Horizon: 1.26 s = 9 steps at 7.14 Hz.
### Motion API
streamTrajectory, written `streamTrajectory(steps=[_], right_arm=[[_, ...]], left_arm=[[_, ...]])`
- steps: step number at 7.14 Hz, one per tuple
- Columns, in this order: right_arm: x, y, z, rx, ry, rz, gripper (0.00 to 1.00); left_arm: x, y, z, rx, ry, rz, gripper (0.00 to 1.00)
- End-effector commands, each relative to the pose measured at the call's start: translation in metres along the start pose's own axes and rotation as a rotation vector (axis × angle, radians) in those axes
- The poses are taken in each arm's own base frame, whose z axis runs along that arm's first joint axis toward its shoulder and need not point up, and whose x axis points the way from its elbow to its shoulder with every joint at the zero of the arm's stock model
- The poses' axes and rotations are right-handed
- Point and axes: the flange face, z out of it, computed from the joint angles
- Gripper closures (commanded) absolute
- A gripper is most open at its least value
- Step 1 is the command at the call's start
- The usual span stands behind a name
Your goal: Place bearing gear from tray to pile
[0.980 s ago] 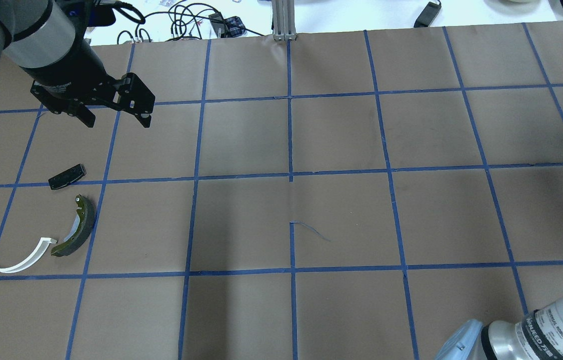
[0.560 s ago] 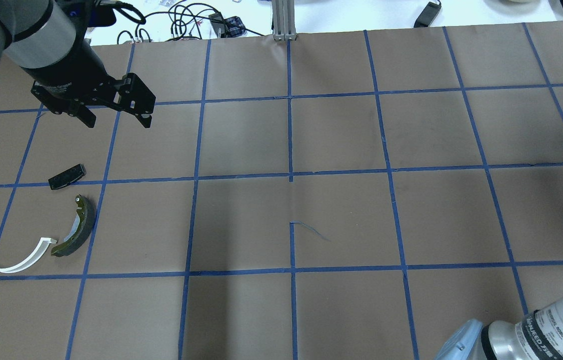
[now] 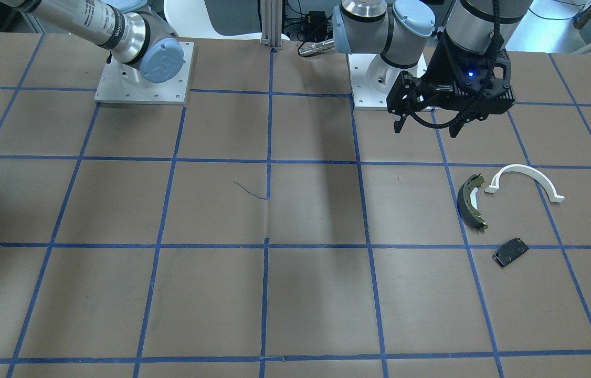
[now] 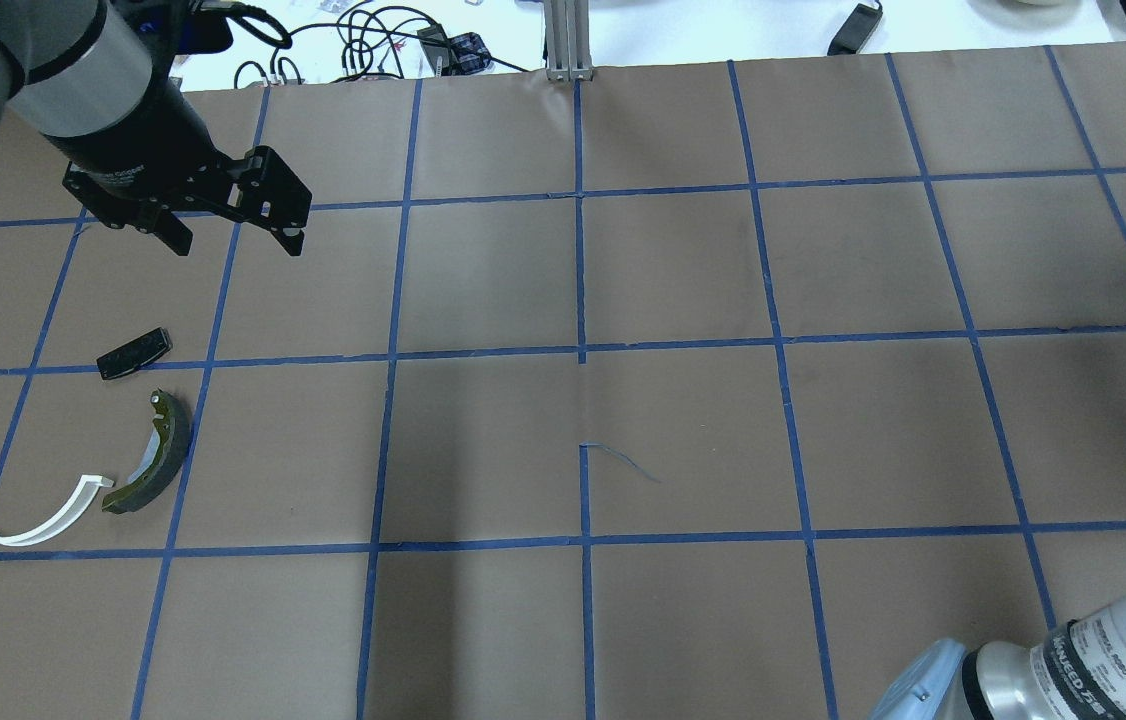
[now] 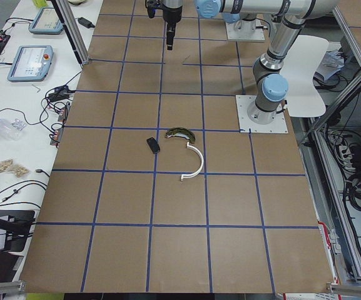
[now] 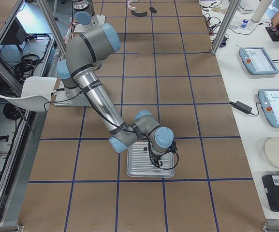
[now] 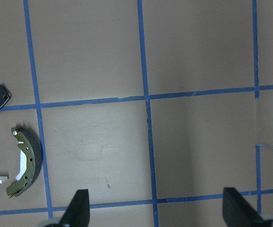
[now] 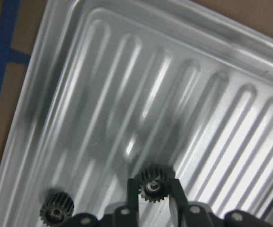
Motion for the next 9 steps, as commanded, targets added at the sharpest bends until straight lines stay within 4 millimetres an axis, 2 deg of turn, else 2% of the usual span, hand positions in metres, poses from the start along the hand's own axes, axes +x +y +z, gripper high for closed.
streamTrajectory(steps=[1,2,3,4,5,6,7,8,9], right_arm=[[-0.007,0.001,-0.037,-0.019,0.041,0.01,1.0],[-0.022,-0.011,-0.073,-0.01,0.071,0.016,1.0],[-0.056,-0.046,-0.092,-0.021,0.043,-0.047,1.0],[-0.099,-0.079,-0.106,-0.047,-0.025,0.007,1.0],[-0.152,-0.119,-0.112,-0.08,-0.057,0.096,1.0],[-0.206,-0.144,-0.11,-0.107,-0.063,0.146,1.0],[-0.263,-0.139,-0.116,-0.13,-0.074,0.225,1.0],[-0.339,-0.126,-0.112,-0.154,-0.068,0.328,1.0],[-0.411,-0.137,-0.112,-0.12,-0.037,0.392,1.0]], left_arm=[[0.0,0.0,0.0,0.0,-0.002,0.0,0.0],[0.0,0.0,0.0,0.0,-0.003,0.0,0.0],[0.0,0.0,0.0,0.0,0.0,0.0,0.0],[0.0,0.001,-0.001,0.003,0.0,0.0,0.0],[0.001,0.002,-0.003,0.006,0.002,0.0,0.0],[0.0,0.003,-0.006,0.009,-0.002,0.0,0.0],[0.001,0.006,-0.006,0.002,0.0,-0.002,0.0],[0.001,0.006,-0.005,0.001,0.006,0.0,0.0],[0.0,0.006,-0.002,0.004,-0.008,0.002,0.0]])
